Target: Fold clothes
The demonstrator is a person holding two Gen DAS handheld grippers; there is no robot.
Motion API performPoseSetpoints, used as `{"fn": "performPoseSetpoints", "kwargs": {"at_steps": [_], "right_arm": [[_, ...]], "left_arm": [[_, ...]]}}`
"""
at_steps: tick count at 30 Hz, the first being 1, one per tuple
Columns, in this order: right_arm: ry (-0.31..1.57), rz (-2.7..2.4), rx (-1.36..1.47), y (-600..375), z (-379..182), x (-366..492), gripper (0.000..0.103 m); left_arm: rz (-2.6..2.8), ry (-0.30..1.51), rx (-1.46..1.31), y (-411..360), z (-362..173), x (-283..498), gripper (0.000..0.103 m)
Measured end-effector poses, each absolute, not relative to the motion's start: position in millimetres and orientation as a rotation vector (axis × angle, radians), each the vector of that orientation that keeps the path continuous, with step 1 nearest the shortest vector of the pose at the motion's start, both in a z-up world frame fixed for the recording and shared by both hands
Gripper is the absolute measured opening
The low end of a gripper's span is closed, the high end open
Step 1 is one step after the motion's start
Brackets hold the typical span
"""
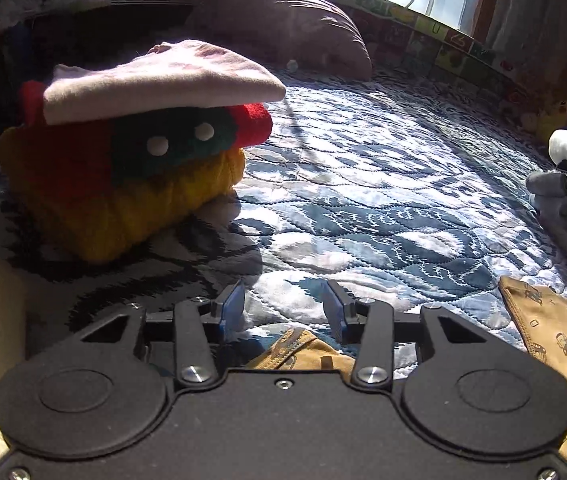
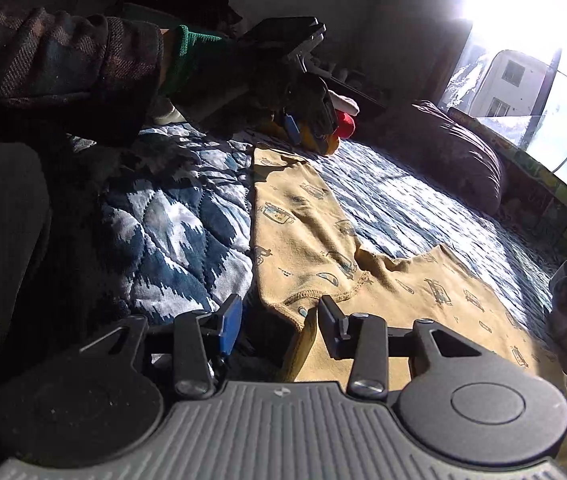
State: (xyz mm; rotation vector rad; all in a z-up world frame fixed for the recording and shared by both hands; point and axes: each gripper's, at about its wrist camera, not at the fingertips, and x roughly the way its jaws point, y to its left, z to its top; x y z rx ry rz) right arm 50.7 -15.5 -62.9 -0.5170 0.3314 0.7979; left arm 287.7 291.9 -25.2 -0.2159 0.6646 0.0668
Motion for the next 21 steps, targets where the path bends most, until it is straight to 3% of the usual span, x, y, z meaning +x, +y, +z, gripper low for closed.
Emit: {"fn": "performPoseSetpoints", "kwargs": {"at_steps": [1,2,3,4,6,15,17,20,21], "right_arm": [[0.330,0.792,-0.502,-16.0,-62.0,51.7,0.043],[0.329,0.788,-0.487,-16.7,-61.2,52.9,0.043],[0.328,0.784,-0.471,-17.3,-60.6,54.2,0.044],[0.332,0.786,-0.460,-17.4,-60.4,55.8,0.045],[0.353,0.807,-0.471,-14.9,-62.8,56.6,0.047],[0.378,0.855,-0.510,-7.2,-63.3,56.4,0.047],[0.388,0.859,-0.484,-6.9,-60.9,56.7,0.048],[0.454,0.908,-0.438,-7.0,-60.0,61.3,0.051],[0.419,0.891,-0.464,-7.3,-58.1,57.0,0.050]], "left_arm": [[0.057,0.691,-0.190,288.8,-29.8,289.2,0.042],[0.047,0.718,-0.161,285.1,-35.4,291.0,0.036],[0.030,0.729,-0.147,282.1,-41.9,292.1,0.018],[0.022,0.721,-0.139,280.5,-42.7,291.4,0.011],[0.032,0.674,-0.110,277.2,-38.0,288.2,0.008],[0.097,0.637,-0.050,268.5,-45.2,297.0,0.010],[0.113,0.643,-0.021,264.0,-48.2,299.4,0.014],[0.153,0.614,-0.028,267.5,-40.6,292.3,0.034],[0.159,0.602,-0.034,269.3,-35.1,288.1,0.034]]}}
